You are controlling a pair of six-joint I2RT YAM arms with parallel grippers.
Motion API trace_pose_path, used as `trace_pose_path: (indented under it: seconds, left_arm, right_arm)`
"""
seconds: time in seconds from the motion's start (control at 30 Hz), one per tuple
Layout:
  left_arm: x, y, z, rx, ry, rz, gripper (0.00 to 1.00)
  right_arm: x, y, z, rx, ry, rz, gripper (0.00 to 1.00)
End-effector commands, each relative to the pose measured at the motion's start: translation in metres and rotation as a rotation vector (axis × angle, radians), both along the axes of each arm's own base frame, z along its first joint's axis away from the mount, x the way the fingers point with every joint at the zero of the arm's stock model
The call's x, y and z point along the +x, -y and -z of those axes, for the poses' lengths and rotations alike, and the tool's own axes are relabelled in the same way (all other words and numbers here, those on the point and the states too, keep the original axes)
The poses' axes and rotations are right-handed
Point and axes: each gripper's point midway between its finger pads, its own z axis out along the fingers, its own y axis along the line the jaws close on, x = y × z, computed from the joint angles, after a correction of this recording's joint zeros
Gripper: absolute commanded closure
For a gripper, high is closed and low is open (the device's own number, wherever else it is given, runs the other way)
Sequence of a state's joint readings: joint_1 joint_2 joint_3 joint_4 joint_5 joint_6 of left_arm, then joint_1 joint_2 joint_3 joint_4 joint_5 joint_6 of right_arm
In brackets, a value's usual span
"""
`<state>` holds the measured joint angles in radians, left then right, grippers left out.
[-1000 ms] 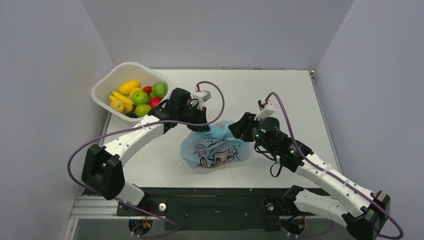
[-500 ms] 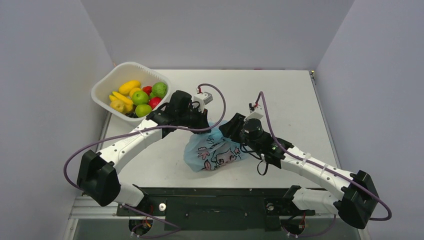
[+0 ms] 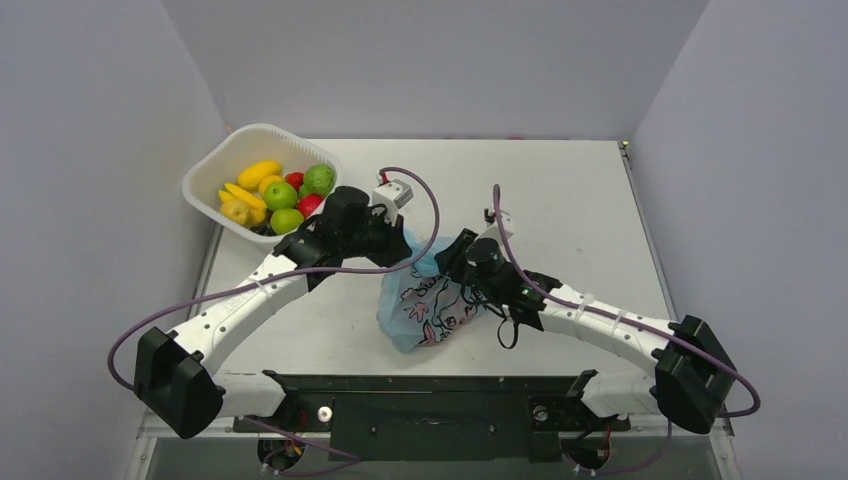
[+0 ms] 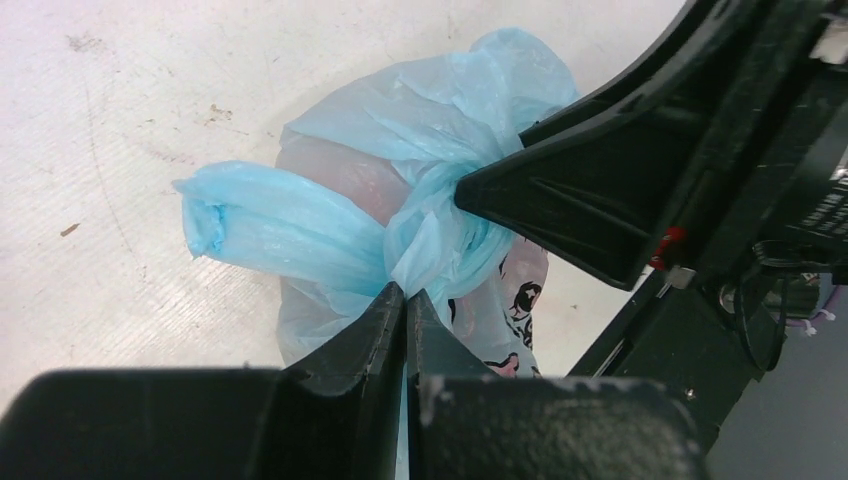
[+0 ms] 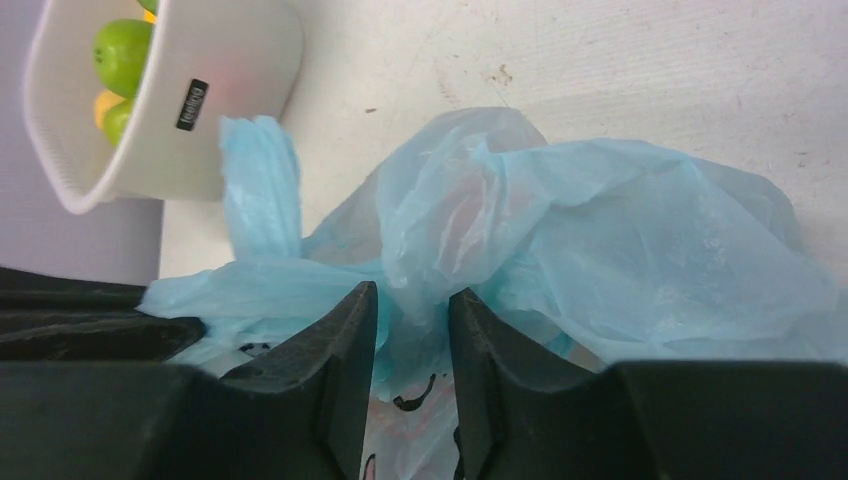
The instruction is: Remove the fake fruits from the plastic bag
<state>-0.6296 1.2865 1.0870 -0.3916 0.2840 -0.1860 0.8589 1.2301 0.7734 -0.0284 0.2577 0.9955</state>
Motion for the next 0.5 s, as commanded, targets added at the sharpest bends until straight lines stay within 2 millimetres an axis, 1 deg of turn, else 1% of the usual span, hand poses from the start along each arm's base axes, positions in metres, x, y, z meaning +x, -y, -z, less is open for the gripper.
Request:
trace_pose_path:
  seconds: [0.0, 0.03, 0.07, 0.1, 0.17, 0.2, 0.23, 0.27, 0.3, 0.33, 0.37, 0.4, 0.43, 0.47]
  left_arm:
    - [0.012, -0.001, -0.029, -0.047, 0.125, -0.031, 1.00]
    - [0.013, -0.002, -0.029, -0.043, 0.130, -0.045, 1.00]
    - [0.016, -0.008, -0.031, -0.033, 0.144, -0.075, 1.00]
    - [0.019, -0.012, -0.031, -0.023, 0.154, -0.099, 1.00]
    - [0.030, -0.029, -0.033, 0.015, 0.193, -0.209, 1.00]
    - [0.032, -0.037, -0.036, 0.024, 0.210, -0.249, 1.00]
    - [0.038, -0.047, -0.037, 0.045, 0.230, -0.313, 1.00]
    - [0.039, -0.054, -0.040, 0.050, 0.244, -0.342, 1.00]
    - [0.043, -0.063, -0.041, 0.065, 0.258, -0.396, 1.00]
    - [0.043, -0.068, -0.045, 0.065, 0.270, -0.423, 1.00]
    - [0.046, -0.077, -0.045, 0.077, 0.283, -0.471, 1.00]
    - [0.046, -0.083, -0.051, 0.072, 0.303, -0.502, 1.00]
    - [0.048, -0.089, -0.052, 0.072, 0.315, -0.535, 1.00]
    - [0.047, -0.093, -0.057, 0.061, 0.329, -0.550, 1.00]
  right_arm:
    - [0.021, -0.017, -0.020, -0.017, 0.075, -0.026, 0.80]
    - [0.024, -0.021, -0.024, -0.017, 0.085, -0.034, 0.85]
    - [0.028, -0.021, -0.026, -0.016, 0.089, -0.041, 0.96]
    - [0.033, -0.022, -0.031, -0.006, 0.093, -0.042, 0.99]
    - [0.044, -0.019, -0.040, 0.029, 0.092, -0.058, 1.00]
    - [0.052, -0.015, -0.047, 0.061, 0.099, -0.073, 1.00]
    - [0.055, -0.012, -0.053, 0.072, 0.113, -0.085, 1.00]
    - [0.061, -0.006, -0.059, 0.099, 0.125, -0.100, 1.00]
    - [0.064, -0.001, -0.066, 0.106, 0.145, -0.108, 1.00]
    - [0.070, 0.009, -0.071, 0.123, 0.156, -0.110, 1.00]
    - [0.069, 0.011, -0.077, 0.140, 0.162, -0.140, 1.00]
    - [0.079, 0.027, -0.078, 0.148, 0.163, -0.111, 1.00]
    - [0.077, 0.032, -0.083, 0.175, 0.159, -0.127, 1.00]
    - [0.084, 0.052, -0.083, 0.185, 0.160, -0.083, 1.00]
